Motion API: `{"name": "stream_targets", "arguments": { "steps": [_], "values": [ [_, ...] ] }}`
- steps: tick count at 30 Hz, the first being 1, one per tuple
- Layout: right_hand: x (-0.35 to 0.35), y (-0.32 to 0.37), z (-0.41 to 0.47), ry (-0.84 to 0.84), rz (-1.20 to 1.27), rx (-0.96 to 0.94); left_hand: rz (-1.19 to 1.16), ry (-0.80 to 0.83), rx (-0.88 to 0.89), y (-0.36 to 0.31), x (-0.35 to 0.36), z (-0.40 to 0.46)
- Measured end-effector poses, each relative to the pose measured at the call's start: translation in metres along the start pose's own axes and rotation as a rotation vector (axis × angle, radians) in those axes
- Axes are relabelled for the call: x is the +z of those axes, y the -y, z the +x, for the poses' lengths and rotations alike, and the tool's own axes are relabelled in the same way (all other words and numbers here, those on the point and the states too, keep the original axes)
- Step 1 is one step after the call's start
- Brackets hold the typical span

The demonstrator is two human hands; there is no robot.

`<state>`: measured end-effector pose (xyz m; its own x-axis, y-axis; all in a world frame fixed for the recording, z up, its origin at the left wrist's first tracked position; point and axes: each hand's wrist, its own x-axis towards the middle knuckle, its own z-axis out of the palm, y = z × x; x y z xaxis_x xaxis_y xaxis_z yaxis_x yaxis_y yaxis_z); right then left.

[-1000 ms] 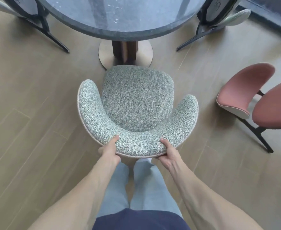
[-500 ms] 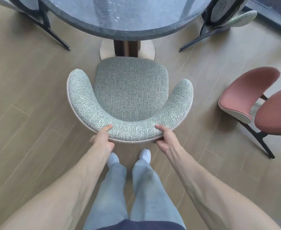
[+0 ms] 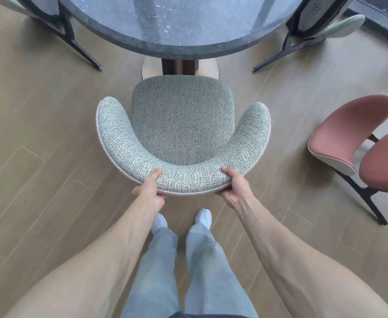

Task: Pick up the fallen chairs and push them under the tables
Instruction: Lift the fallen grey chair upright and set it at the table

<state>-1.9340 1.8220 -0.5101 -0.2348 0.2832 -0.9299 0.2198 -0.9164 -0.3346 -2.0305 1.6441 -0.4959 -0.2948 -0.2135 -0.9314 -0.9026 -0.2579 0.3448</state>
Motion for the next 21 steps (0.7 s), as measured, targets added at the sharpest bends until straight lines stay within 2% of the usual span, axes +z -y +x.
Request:
{"name": "stream_targets", "arguments": {
  "steps": [4,6,10,12,13,15,19,21],
  "values": [
    [0.001,0.003,-0.013,-0.018,-0.043,-0.025,0.075,0.054,0.010,-0.009,-0.001,-0.008],
    [0.005,0.006,-0.021,-0.083,-0.127,-0.064,0.122,0.009,0.052,-0.016,0.002,-0.018],
    [0.024,0.017,-0.035,-0.493,-0.404,-0.241,0.240,-0.200,0.202,-0.040,0.011,-0.042],
    [0.041,0.028,-0.049,-0.602,-0.499,-0.366,0.235,-0.250,0.335,-0.057,0.015,-0.057],
    [0.050,0.032,-0.055,-0.587,-0.534,-0.432,0.244,-0.233,0.409,-0.066,0.017,-0.063],
    [0.073,0.037,-0.071,-0.435,-0.568,-0.545,0.253,-0.095,0.526,-0.084,0.015,-0.083],
    [0.127,0.030,-0.112,-0.010,-0.534,-0.563,0.183,0.274,0.604,-0.123,0.000,-0.118],
    [0.156,0.017,-0.138,0.139,-0.533,-0.586,0.152,0.399,0.655,-0.141,-0.019,-0.132]
  ]
}}
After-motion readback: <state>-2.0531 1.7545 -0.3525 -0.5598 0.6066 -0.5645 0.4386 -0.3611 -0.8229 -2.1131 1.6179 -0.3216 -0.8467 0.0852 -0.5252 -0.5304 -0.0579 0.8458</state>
